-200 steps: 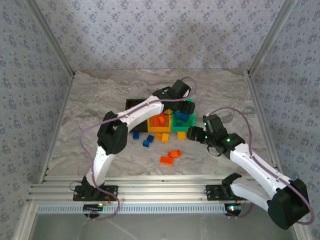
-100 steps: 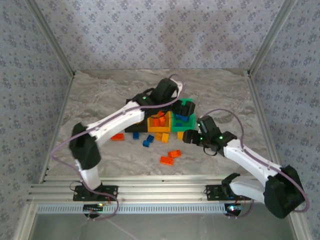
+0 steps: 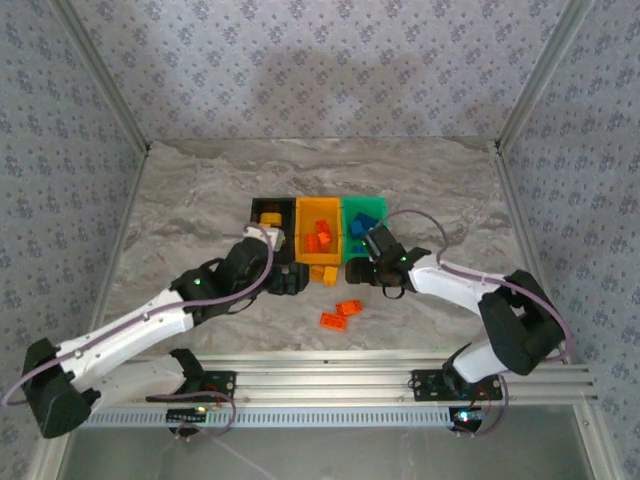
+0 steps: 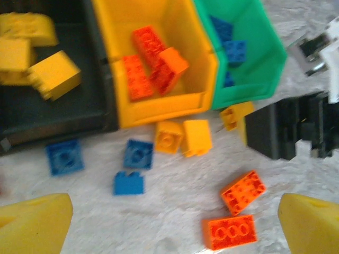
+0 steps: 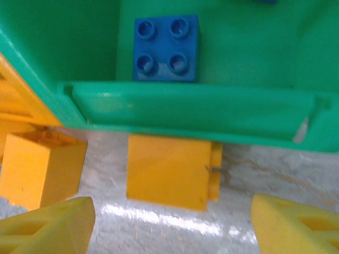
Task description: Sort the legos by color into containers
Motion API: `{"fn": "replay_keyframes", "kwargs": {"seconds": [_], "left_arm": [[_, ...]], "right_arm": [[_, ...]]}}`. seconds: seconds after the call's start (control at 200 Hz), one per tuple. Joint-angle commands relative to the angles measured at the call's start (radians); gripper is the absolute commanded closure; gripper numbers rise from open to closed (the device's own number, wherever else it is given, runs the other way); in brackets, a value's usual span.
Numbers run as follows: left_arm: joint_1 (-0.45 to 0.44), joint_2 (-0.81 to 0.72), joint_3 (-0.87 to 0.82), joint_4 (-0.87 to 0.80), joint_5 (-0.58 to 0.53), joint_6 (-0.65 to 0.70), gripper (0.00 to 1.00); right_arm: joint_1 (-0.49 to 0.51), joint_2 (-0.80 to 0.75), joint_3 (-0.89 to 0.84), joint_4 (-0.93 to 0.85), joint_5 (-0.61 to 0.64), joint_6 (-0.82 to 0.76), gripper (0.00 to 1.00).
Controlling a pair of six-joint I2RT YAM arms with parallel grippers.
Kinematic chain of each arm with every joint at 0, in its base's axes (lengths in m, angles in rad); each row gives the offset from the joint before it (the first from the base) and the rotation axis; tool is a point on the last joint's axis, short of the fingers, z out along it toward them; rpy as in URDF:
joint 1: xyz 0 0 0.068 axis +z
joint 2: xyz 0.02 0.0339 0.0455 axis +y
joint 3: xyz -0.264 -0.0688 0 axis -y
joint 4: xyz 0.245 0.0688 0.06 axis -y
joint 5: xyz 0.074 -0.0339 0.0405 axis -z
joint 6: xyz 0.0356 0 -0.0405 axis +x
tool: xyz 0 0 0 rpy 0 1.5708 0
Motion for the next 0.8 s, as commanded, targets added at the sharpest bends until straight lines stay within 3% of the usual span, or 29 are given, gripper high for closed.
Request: {"fn": "replay_keyframes", "kwargs": {"seconds": [0.0,0.21,0.355,0.51,0.675,0.795], "left_arm": [[0.006,-0.069,-0.043,-0.071,-0.091,-0.090,0.01],[0.008,-0.127,-0.074,-0.089,-0.133,-0.108,0.01],[0.010,-0.122,-0.077,-0.092,-0.149,-0.111,0.00],[0.011,-0.128,-0.082,-0.098,-0.165,-0.110,0.01],[0.013,-0.135,-0.085,-0.123,-0.196,-0.115,0.01],[0.015,-0.160,-0.094,-0.143,-0.226,-0.119,0.01]], "right_arm": [[0.006,0.061,0.061,0.009,0.043,-0.022,0.23],[0.012,0.156,0.105,-0.026,0.103,-0.004,0.31],[0.017,0.165,0.099,-0.037,0.120,0.012,0.46],[0.028,0.070,0.056,-0.065,0.125,0.026,0.60],[0.052,-0.111,0.038,-0.143,0.092,0.012,0.62],[0.108,-0.180,0.133,-0.215,0.082,-0.048,0.62]]}}
